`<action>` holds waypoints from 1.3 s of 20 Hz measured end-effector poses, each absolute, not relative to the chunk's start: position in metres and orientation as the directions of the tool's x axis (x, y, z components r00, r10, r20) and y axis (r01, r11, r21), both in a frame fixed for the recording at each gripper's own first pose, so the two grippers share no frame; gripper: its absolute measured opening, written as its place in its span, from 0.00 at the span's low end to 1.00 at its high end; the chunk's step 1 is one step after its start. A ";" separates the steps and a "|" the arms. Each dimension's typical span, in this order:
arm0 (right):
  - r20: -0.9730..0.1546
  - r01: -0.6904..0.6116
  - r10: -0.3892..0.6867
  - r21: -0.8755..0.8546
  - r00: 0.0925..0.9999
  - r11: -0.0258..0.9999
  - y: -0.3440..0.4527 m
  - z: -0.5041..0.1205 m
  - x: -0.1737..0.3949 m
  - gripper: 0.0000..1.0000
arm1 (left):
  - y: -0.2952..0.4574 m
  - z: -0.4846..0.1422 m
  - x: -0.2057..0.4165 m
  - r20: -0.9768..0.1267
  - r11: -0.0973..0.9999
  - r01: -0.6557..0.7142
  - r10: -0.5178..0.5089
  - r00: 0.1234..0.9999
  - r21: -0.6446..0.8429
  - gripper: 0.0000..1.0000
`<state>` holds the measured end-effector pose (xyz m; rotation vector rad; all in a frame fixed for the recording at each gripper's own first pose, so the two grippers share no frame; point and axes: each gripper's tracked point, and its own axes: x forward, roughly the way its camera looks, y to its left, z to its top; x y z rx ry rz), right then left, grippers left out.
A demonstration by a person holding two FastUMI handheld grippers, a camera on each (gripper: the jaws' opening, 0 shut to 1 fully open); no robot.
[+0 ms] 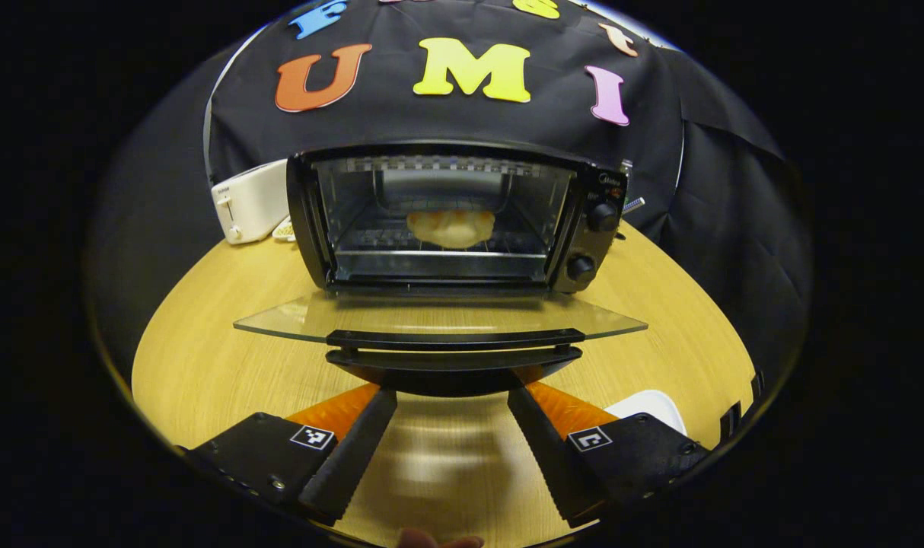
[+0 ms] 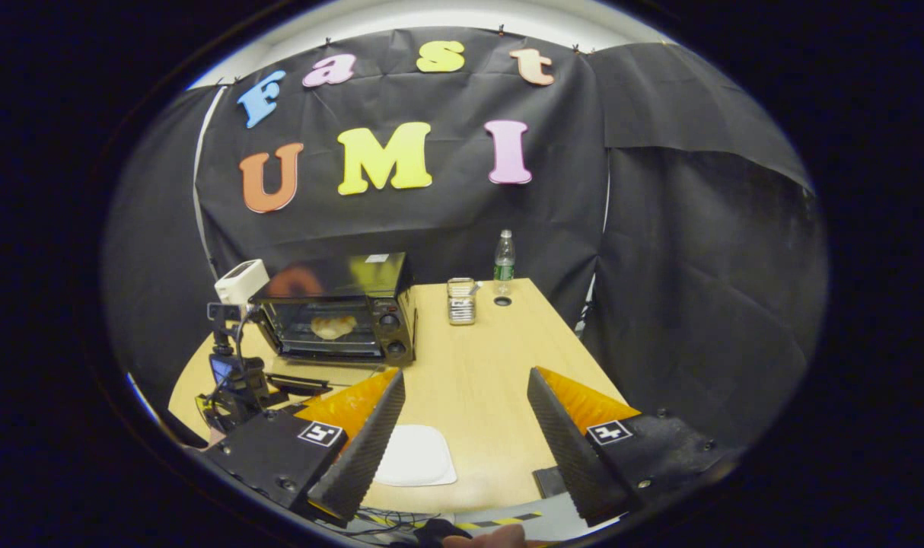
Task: Open the electric oven with the left hand, put the food in, and close the electric oven.
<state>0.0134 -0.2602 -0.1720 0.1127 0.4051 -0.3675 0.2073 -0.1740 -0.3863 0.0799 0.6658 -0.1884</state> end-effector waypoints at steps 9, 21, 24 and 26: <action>-0.354 0.280 -0.248 0.040 0.902 0.959 -0.267 -0.148 0.054 0.99 | -0.177 -0.315 0.260 -0.502 0.976 0.208 -0.150 0.852 0.061 0.96; -0.142 0.126 -0.127 -0.016 0.982 0.992 -0.191 -0.071 0.074 0.99 | -0.131 -0.123 0.180 -0.230 0.987 0.157 -0.149 0.962 0.018 0.96; -0.093 0.107 -0.108 -0.017 0.990 0.994 -0.147 -0.050 0.051 1.00 | -0.096 -0.072 0.126 -0.156 0.991 0.126 -0.118 0.981 0.041 0.96; -0.066 0.092 -0.092 -0.007 0.994 0.996 -0.116 -0.036 0.028 1.00 | -0.080 -0.051 0.086 -0.139 0.993 0.119 -0.114 0.984 0.027 0.94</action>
